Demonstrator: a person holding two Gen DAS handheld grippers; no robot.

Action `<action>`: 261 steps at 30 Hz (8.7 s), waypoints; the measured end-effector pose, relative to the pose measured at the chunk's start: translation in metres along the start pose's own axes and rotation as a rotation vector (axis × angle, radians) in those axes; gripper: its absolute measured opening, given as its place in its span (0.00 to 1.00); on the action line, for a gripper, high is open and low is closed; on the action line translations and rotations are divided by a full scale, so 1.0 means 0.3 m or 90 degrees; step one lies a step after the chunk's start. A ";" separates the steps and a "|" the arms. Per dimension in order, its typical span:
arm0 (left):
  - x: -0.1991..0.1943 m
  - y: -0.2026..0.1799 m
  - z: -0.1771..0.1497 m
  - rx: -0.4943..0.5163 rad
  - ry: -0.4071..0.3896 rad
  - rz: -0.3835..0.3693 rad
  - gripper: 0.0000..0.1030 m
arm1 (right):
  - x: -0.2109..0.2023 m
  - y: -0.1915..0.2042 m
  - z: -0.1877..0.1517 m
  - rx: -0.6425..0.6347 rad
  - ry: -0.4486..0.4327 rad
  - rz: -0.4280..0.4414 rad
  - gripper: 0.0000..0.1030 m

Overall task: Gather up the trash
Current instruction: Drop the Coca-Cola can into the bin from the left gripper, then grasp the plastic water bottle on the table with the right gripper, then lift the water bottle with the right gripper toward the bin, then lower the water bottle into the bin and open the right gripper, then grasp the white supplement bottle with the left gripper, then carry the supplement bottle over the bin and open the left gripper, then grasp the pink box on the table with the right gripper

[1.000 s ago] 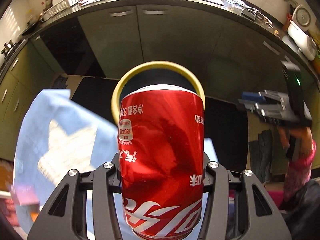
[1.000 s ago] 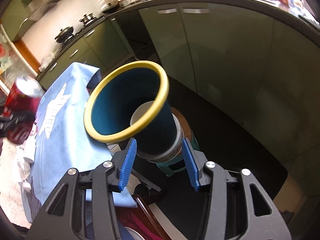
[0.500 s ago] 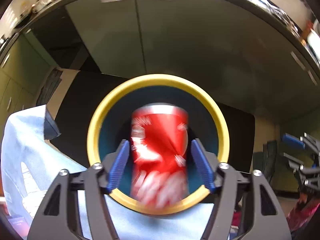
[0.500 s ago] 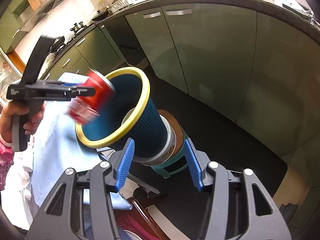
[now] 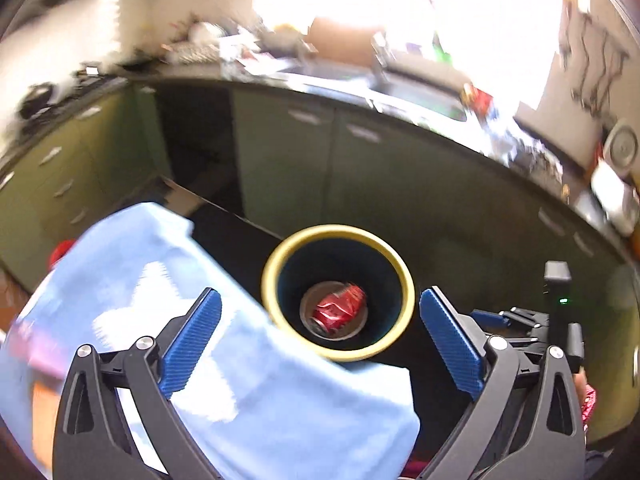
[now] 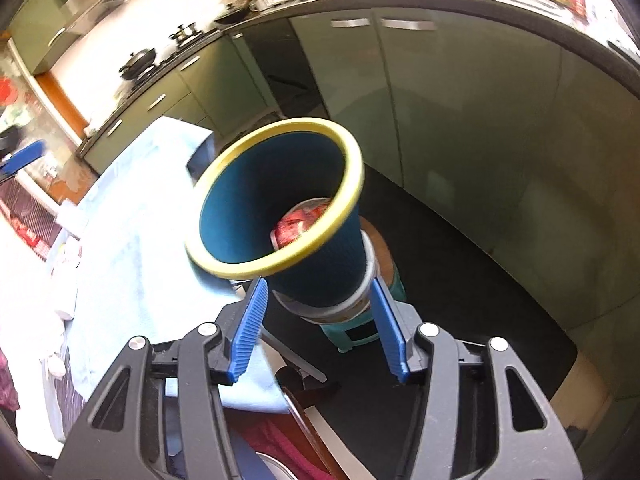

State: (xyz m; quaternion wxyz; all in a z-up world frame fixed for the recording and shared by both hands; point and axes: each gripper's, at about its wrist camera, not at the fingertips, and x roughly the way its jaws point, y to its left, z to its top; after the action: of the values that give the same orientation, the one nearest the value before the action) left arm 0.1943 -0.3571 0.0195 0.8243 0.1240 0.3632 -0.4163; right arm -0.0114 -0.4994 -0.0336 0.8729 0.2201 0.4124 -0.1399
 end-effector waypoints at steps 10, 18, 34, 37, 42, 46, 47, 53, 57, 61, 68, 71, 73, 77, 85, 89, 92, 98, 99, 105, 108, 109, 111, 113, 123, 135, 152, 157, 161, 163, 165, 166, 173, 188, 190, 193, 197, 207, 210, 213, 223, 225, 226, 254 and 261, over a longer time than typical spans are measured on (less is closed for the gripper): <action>-0.548 0.286 -0.422 -0.155 -0.137 0.189 0.95 | 0.052 0.376 -0.037 -0.132 0.043 0.072 0.50; -0.752 0.518 -0.791 -0.277 -0.159 0.341 0.95 | 0.091 0.799 -0.077 -0.283 0.071 0.142 0.50; -0.829 0.601 -1.023 -0.337 -0.168 0.363 0.95 | 0.148 1.432 -0.224 -0.459 0.127 0.245 0.49; -0.832 0.597 -1.028 -0.340 -0.168 0.360 0.95 | 0.180 1.446 -0.243 -0.468 0.132 0.225 0.50; -0.824 0.595 -1.027 -0.343 -0.165 0.357 0.95 | 0.240 1.465 -0.252 -0.471 0.148 0.205 0.50; -0.815 0.590 -1.023 -0.340 -0.164 0.356 0.95 | 0.271 1.476 -0.257 -0.476 0.158 0.197 0.50; -0.810 0.589 -1.021 -0.340 -0.162 0.354 0.95 | 0.278 1.479 -0.259 -0.477 0.161 0.196 0.52; -0.785 0.584 -1.014 -0.339 -0.154 0.349 0.95 | 0.301 1.499 -0.276 -0.491 0.162 0.193 0.54; -0.776 0.581 -1.017 -0.338 -0.153 0.346 0.95 | 0.332 1.496 -0.288 -0.487 0.176 0.192 0.55; -0.771 0.583 -1.020 -0.342 -0.151 0.347 0.95 | 0.336 1.491 -0.289 -0.481 0.163 0.193 0.54; -0.755 0.580 -1.021 -0.340 -0.146 0.347 0.95 | 0.279 1.456 -0.262 -0.454 0.132 0.224 0.53; -0.744 0.576 -1.021 -0.339 -0.144 0.343 0.95 | 0.234 1.434 -0.246 -0.447 0.115 0.240 0.53; -0.734 0.573 -1.017 -0.337 -0.140 0.341 0.95 | 0.206 1.418 -0.232 -0.439 0.104 0.248 0.53; -0.720 0.562 -1.008 -0.331 -0.135 0.334 0.95 | 0.149 1.368 -0.206 -0.421 0.085 0.263 0.52; -0.694 0.532 -0.968 -0.311 -0.131 0.319 0.95 | 0.078 1.266 -0.180 -0.391 0.059 0.272 0.52; -0.680 0.504 -0.939 -0.295 -0.128 0.313 0.95 | 0.038 1.211 -0.160 -0.377 0.043 0.281 0.52; -0.667 0.477 -0.909 -0.283 -0.126 0.306 0.95 | 0.012 1.168 -0.141 -0.364 0.031 0.288 0.52; -0.615 0.419 -0.847 -0.261 -0.118 0.294 0.95 | -0.015 1.055 -0.094 -0.328 0.022 0.311 0.52; -0.604 0.411 -0.836 -0.259 -0.117 0.291 0.95 | -0.021 1.034 -0.084 -0.321 0.021 0.316 0.52; -0.525 0.377 -0.770 -0.247 -0.102 0.280 0.95 | -0.059 0.883 0.024 -0.287 -0.022 0.290 0.52; -0.480 0.361 -0.742 -0.236 -0.090 0.274 0.95 | -0.077 0.753 0.131 -0.248 -0.066 0.231 0.52; -0.467 0.358 -0.735 -0.233 -0.086 0.272 0.95 | -0.077 0.713 0.166 -0.234 -0.077 0.211 0.52; -0.433 0.355 -0.716 -0.230 -0.076 0.268 0.95 | -0.064 0.617 0.244 -0.201 -0.098 0.161 0.52; -0.407 0.360 -0.701 -0.230 -0.069 0.266 0.95 | -0.030 0.530 0.313 -0.172 -0.109 0.115 0.52; -0.315 0.404 -0.658 -0.236 -0.034 0.265 0.95 | 0.294 0.251 0.435 -0.070 -0.046 -0.035 0.57; -0.221 0.410 -0.626 -0.224 0.004 0.259 0.95 | 0.251 0.154 0.306 -0.017 -0.055 -0.020 0.63; 0.056 0.497 -0.616 -0.306 0.099 0.251 0.92 | 0.190 0.208 0.221 -0.043 -0.051 0.057 0.65; 0.087 0.525 -0.628 -0.318 0.120 0.265 0.81 | 0.189 0.215 0.212 -0.052 -0.050 0.062 0.65; 0.102 0.537 -0.631 -0.320 0.131 0.276 0.70 | 0.185 0.213 0.212 -0.051 -0.052 0.066 0.65; 0.113 0.539 -0.632 -0.318 0.137 0.276 0.66 | 0.183 0.211 0.212 -0.050 -0.052 0.068 0.65; 0.118 0.536 -0.632 -0.316 0.141 0.274 0.63 | 0.182 0.208 0.210 -0.049 -0.052 0.069 0.65; 0.121 0.533 -0.631 -0.313 0.142 0.275 0.60 | 0.181 0.207 0.208 -0.047 -0.052 0.069 0.65; 0.124 0.522 -0.630 -0.289 0.139 0.284 0.45 | 0.165 0.203 0.200 -0.044 -0.056 0.070 0.66; 0.066 0.408 -0.564 -0.229 0.099 0.244 0.45 | 0.146 0.189 0.187 -0.039 -0.056 0.066 0.66; 0.061 0.372 -0.532 -0.209 0.090 0.230 0.45 | 0.139 0.178 0.185 -0.036 -0.060 0.062 0.66; 0.068 0.306 -0.472 -0.172 0.076 0.209 0.45 | 0.124 0.158 0.181 -0.030 -0.068 0.054 0.66; 0.106 0.222 -0.394 -0.132 0.066 0.175 0.45 | 0.090 0.108 0.175 -0.015 -0.083 0.042 0.66; 0.341 -0.071 -0.113 -0.003 0.063 0.068 0.45 | 0.030 -0.016 0.151 0.031 -0.102 0.012 0.66; 0.450 -0.119 -0.042 0.008 0.075 0.053 0.45 | 0.013 -0.045 0.145 0.043 -0.105 0.001 0.66; 0.579 -0.112 0.001 -0.002 0.092 0.054 0.49 | 0.002 -0.058 0.141 0.050 -0.108 -0.009 0.68; 0.448 -0.025 -0.067 -0.061 0.052 0.065 0.75 | -0.010 -0.017 0.137 0.031 -0.109 -0.004 0.69; 0.353 -0.004 -0.121 -0.073 0.035 0.063 0.77 | 0.002 0.011 0.136 0.020 -0.103 0.005 0.69; 0.310 0.008 -0.148 -0.081 0.029 0.061 0.77 | 0.011 0.030 0.136 0.012 -0.098 0.010 0.69; -0.638 0.618 -0.929 -0.348 -0.115 0.310 0.87 | 0.208 1.181 0.125 -0.468 -0.009 0.267 0.69; -0.643 0.657 -0.971 -0.374 -0.128 0.302 0.87 | 0.377 1.511 0.214 -0.623 -0.023 0.289 0.73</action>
State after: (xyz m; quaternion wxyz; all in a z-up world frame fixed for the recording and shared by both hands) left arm 0.1277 0.0282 -0.0700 0.9294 -0.0779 0.3458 -0.1028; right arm 0.2940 -0.1470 0.0359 0.8887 -0.1312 0.3563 0.2571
